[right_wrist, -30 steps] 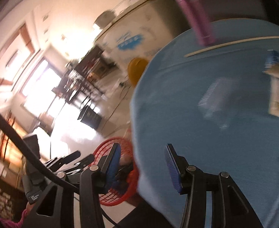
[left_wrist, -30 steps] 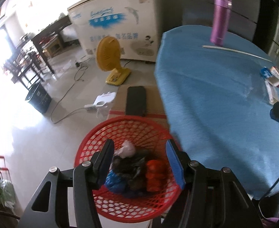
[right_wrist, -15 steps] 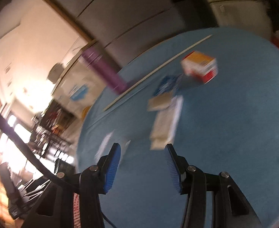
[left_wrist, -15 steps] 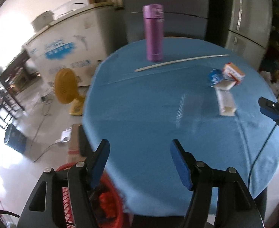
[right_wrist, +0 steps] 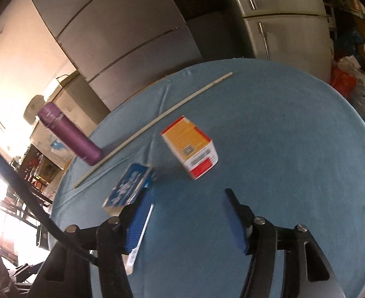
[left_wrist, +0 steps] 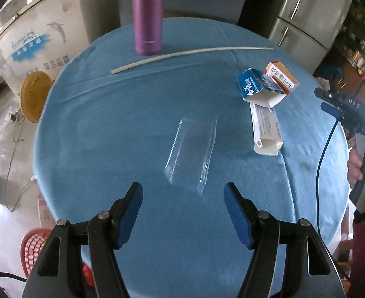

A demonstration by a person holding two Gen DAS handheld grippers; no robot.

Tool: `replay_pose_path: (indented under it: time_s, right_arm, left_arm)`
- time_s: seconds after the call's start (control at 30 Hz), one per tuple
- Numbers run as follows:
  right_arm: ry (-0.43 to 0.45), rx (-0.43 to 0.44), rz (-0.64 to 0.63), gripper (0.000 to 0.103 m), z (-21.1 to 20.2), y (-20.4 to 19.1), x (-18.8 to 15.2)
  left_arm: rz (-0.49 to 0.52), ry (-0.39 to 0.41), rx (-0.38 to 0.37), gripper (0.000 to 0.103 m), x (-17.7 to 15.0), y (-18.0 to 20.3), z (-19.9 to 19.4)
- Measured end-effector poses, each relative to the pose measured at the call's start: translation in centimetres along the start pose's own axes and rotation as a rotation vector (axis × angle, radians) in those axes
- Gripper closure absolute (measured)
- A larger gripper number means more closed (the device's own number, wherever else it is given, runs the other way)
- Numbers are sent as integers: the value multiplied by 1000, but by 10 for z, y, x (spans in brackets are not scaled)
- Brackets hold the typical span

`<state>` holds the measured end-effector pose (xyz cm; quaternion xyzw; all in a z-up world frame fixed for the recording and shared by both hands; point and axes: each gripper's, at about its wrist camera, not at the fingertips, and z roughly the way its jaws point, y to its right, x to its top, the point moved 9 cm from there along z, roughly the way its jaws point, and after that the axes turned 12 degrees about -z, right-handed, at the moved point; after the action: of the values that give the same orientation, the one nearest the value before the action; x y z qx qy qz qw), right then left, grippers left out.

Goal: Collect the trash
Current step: 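Move both tools back to the table toward the clear tray and orange box, then grasp the clear plastic tray with the left tool while the right tool grasps the orange medicine box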

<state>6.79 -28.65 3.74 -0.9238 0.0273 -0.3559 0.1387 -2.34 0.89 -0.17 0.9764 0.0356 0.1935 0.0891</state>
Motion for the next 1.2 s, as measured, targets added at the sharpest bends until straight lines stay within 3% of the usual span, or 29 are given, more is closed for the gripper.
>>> replay_pose_path:
  time_s: [0.33,0.67,0.73,0.77,0.8,1.03,1.2]
  right_arm:
    - [-27,-6,-92,35,45,9,33]
    - [-104,-20,-236,35,97,-4,41]
    - [-117,-28,-248,38,103,-5,38]
    - [-116,-31,-251,44,105,-5,38]
    - [-107,-40,-255,45,104,-5,37]
    - [-52,-45,-184,47,70,3,27]
    - [-2,-42,-151,47,20,2,9]
  left_arm:
    - [17,-48,-14,35,22,8,37]
    - [-3,-73,-98,35,26,10,52]
    - [-13,-78,-108,40,26,8,54]
    - [-21,-86,-122,49,26,8,56]
    - [-30,-93,-131,58,25,7,58]
    - [-87,-48,-137,58,25,-3,51]
    - [-89,-2,-110,58,16,-8,30]
